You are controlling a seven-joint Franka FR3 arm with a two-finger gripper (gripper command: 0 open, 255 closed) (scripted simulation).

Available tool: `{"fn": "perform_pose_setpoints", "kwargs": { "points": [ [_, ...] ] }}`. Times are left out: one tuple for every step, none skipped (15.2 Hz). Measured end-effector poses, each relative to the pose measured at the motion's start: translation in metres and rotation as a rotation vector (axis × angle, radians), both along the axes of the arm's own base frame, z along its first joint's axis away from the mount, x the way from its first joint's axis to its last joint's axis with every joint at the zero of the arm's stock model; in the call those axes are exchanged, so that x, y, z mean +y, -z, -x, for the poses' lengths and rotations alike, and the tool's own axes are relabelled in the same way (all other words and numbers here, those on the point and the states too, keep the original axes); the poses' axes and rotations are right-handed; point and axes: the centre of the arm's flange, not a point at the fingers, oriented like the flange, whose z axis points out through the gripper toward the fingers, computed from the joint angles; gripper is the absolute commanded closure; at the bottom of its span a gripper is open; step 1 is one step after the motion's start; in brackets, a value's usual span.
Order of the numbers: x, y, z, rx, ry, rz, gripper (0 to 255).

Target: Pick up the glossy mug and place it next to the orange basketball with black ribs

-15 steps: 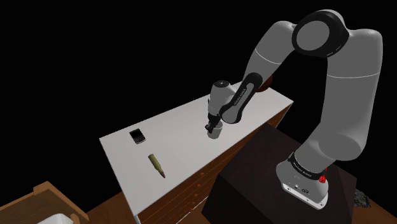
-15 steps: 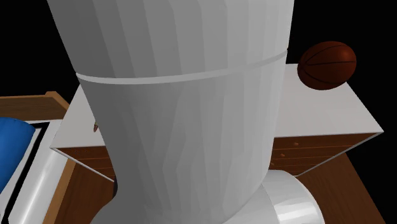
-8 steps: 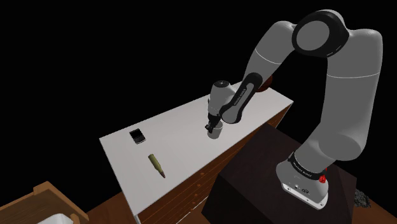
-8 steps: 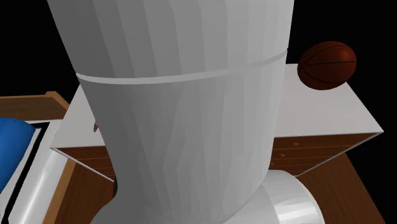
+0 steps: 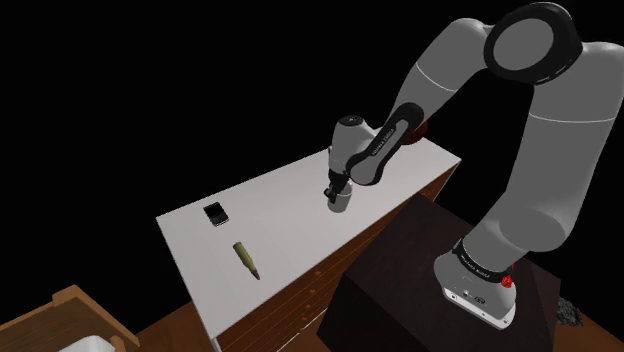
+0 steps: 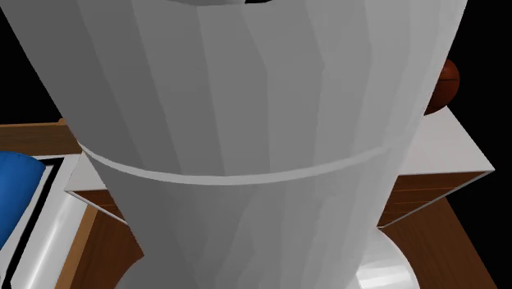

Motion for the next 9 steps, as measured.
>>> {"fn": "perform_pose_setpoints", "kwargs": {
  "points": [
    [0.000,-0.005,-0.001,0.000,0.000,0.000,255],
    [0.000,-0.009,-0.001,0.000,0.000,0.000,255],
    [0.000,-0.015,0.000,0.000,0.000,0.000,255],
    [0.000,-0.020,0.000,0.000,0.000,0.000,255],
    [-0.001,-0.025,0.000,0.000,0.000,0.000,255],
    [-0.001,-0.030,0.000,0.000,0.000,0.000,255],
    [-0.001,-0.035,0.000,0.000,0.000,0.000,255],
    [0.000,-0.041,0.000,0.000,0.000,0.000,255],
    [-0.001,-0.046,0.000,0.000,0.000,0.000,255]
  ]
}}
